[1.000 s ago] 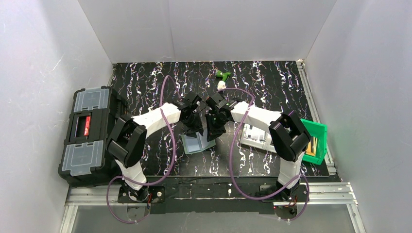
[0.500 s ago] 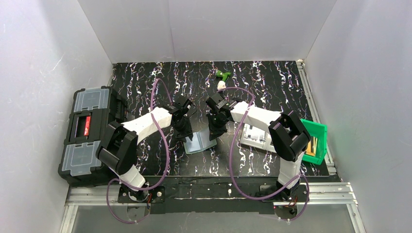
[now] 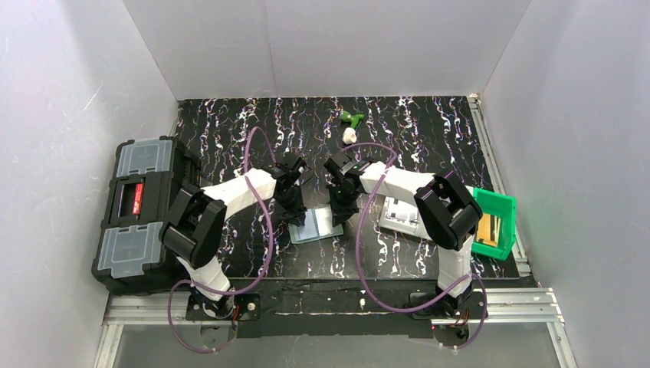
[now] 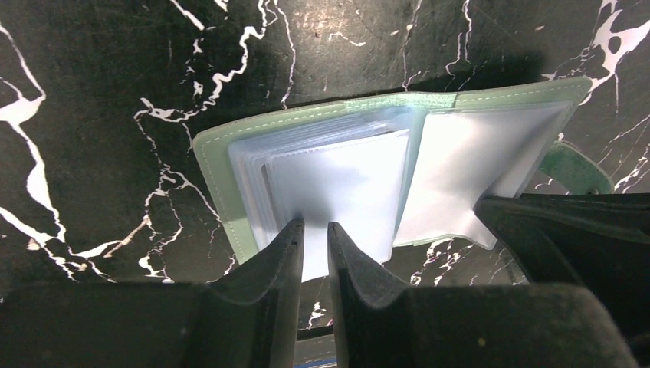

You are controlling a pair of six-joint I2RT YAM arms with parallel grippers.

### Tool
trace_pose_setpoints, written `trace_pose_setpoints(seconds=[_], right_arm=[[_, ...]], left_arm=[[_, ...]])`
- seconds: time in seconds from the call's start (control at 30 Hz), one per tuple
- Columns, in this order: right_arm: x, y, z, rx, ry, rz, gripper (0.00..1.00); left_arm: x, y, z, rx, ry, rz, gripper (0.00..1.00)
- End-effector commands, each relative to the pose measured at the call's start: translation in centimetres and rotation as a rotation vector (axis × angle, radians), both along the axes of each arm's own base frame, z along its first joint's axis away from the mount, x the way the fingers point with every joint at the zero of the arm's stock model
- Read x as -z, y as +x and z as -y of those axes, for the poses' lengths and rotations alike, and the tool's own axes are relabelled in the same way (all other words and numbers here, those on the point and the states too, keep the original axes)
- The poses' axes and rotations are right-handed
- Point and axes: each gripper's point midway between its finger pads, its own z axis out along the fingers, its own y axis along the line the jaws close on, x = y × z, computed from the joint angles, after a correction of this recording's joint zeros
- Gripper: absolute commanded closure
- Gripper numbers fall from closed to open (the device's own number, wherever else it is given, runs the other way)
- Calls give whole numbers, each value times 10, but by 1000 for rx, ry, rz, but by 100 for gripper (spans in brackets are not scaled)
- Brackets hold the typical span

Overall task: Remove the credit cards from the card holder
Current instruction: Open the card holder at the center of the board.

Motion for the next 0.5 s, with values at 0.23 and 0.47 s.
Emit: trace_pose_setpoints(seconds=[0.23,0.47], right_arm=[[2,1,-6,-18,16,-5,99],[-13,4,-5,-24,29,25,92]], left_arm=[[19,-2,22,22,-18,-53,84],[24,1,29,0,-25,-76,84]])
